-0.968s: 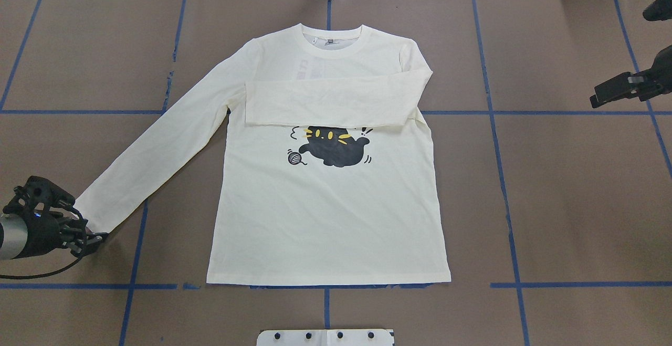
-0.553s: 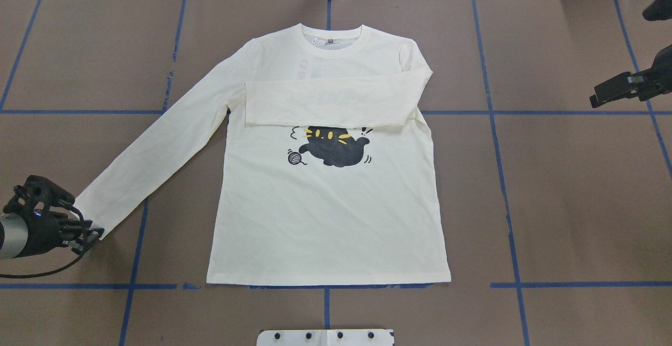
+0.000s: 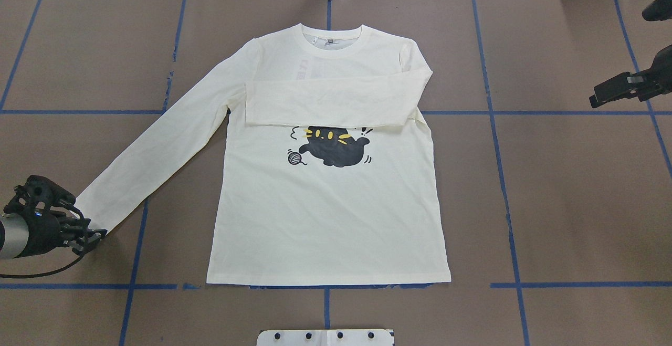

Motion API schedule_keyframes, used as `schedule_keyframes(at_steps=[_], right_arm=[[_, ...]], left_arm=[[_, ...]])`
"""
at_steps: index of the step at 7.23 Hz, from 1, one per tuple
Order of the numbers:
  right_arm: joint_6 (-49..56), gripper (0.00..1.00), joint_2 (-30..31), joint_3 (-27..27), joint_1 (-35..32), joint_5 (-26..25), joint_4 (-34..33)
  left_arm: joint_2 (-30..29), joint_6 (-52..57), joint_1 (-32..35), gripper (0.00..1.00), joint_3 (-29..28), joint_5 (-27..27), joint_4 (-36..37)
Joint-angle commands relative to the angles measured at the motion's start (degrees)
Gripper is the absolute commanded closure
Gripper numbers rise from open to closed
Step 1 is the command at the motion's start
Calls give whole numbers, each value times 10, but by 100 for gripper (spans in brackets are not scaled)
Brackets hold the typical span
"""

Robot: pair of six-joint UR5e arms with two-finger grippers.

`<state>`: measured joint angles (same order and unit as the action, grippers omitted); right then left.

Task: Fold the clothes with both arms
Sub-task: 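Lower the left gripper and grasp the cuff of the sleeve nearest it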

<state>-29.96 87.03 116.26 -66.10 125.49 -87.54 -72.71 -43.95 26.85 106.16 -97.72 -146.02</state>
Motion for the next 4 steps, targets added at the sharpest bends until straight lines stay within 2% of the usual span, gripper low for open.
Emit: schedule_keyframes(at_steps=[1, 4], right_arm=[[0, 0, 0, -1, 0, -1, 0], [-3, 0, 1, -1, 0, -1, 0]], left_arm=[[-1, 0, -7, 43, 0, 2, 0], [0, 1, -12, 43, 0, 10, 1]])
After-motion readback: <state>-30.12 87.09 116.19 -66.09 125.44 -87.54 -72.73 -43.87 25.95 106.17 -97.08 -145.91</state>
